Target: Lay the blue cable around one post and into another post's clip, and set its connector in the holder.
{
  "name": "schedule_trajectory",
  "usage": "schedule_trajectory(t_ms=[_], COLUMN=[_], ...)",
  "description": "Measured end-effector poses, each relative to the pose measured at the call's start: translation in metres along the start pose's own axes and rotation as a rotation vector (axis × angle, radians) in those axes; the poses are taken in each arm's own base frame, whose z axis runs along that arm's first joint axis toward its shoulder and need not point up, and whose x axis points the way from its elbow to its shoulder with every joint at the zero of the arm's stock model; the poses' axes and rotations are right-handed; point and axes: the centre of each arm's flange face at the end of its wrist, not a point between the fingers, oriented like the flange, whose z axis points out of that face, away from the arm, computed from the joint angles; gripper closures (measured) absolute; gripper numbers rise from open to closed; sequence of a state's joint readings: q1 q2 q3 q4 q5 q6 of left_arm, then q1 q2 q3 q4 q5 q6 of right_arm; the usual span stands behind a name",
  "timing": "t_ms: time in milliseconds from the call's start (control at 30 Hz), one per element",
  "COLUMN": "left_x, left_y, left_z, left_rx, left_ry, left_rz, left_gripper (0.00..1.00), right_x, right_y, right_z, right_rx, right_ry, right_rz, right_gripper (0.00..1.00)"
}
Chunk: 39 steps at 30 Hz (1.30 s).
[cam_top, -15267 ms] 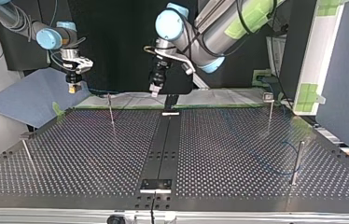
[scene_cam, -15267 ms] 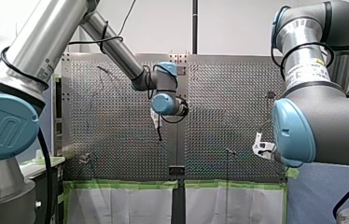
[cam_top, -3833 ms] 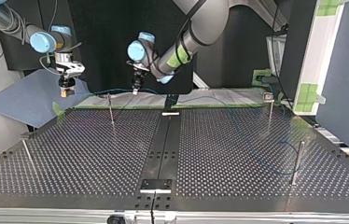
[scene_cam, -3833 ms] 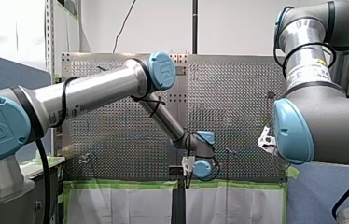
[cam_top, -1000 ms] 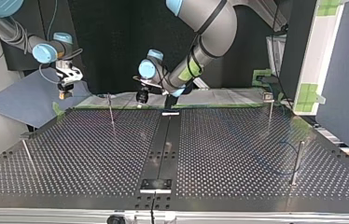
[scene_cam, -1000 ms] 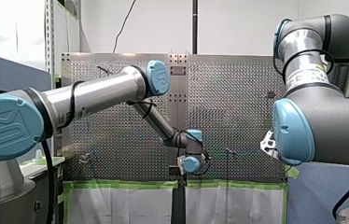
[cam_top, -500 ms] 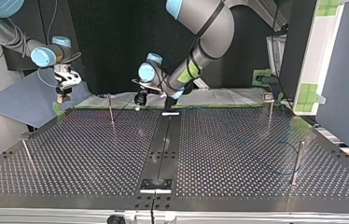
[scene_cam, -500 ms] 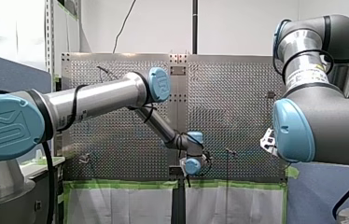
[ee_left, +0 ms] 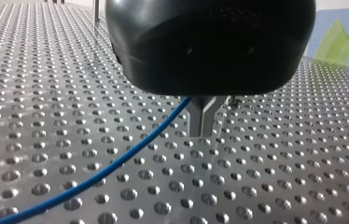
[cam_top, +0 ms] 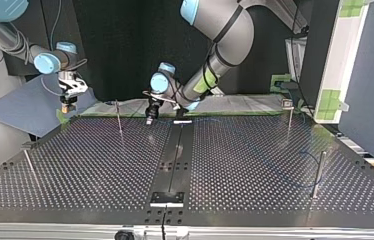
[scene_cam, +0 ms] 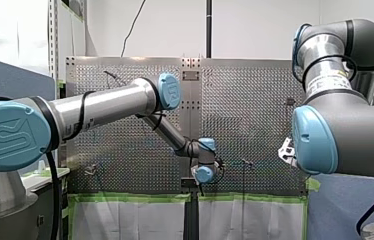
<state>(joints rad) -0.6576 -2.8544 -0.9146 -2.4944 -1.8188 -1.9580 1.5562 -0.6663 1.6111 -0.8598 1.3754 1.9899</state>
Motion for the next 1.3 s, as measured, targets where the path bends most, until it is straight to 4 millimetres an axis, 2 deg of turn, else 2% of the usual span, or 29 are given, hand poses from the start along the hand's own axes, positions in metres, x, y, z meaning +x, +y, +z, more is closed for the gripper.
schedule_trajectory(t_ms=[200, 500, 800, 833, 867, 933, 967, 1000, 1033, 1067, 1100, 1133, 1300], left_x=[-0.004, -0.007, -0.011, -0.01, -0.009, -0.008, -0.006, -0.005, -0.003, -0.001, 0.0, 0.001, 0.01], left_y=[0.007, 0.011, 0.014, 0.014, 0.014, 0.014, 0.014, 0.014, 0.014, 0.015, 0.015, 0.016, 0.019], left_z=[0.004, 0.007, 0.011, 0.01, 0.01, 0.008, 0.006, 0.004, 0.003, 0.001, -0.001, -0.002, -0.012], left_rx=[0.0, -0.002, -0.005, -0.005, -0.005, -0.007, -0.008, -0.01, -0.011, -0.014, -0.016, -0.018, -0.007], left_ry=[-0.002, -0.006, 0.0, 0.004, 0.01, 0.021, 0.03, 0.038, 0.045, 0.056, 0.063, 0.071, 0.112], left_rz=[-0.001, -0.003, 0.005, 0.011, 0.02, 0.038, 0.052, 0.061, 0.068, 0.076, 0.081, 0.085, 0.096], left_gripper=[1.0, 1.0, 1.0, 0.94, 0.94, 0.73, 0.73, 0.5, 0.35, 0.35, 0.14, 0.01, 0.01], right_x=[-0.012, 0.005, 0.01, 0.009, 0.009, 0.009, 0.008, 0.007, 0.006, 0.006, 0.005, 0.005, 0.003], right_y=[-0.001, -0.01, -0.013, -0.013, -0.013, -0.013, -0.014, -0.014, -0.014, -0.014, -0.014, -0.014, -0.016], right_z=[0.01, 0.035, 0.041, 0.041, 0.041, 0.041, 0.04, 0.04, 0.039, 0.039, 0.038, 0.038, 0.037], right_rx=[0.026, 0.051, 0.06, 0.06, 0.06, 0.058, 0.057, 0.055, 0.054, 0.053, 0.052, 0.051, 0.049], right_ry=[-0.02, 0.015, 0.023, 0.021, 0.019, 0.014, 0.009, 0.004, 0.0, -0.005, -0.008, -0.011, -0.021], right_rz=[-0.008, -0.021, -0.03, -0.03, -0.03, -0.029, -0.028, -0.027, -0.026, -0.025, -0.024, -0.024, -0.022], right_gripper=[1.0, 1.0, 1.0, 1.0, 1.0, 1.0, 1.0, 1.0, 1.0, 1.0, 1.0, 1.0, 1.0])
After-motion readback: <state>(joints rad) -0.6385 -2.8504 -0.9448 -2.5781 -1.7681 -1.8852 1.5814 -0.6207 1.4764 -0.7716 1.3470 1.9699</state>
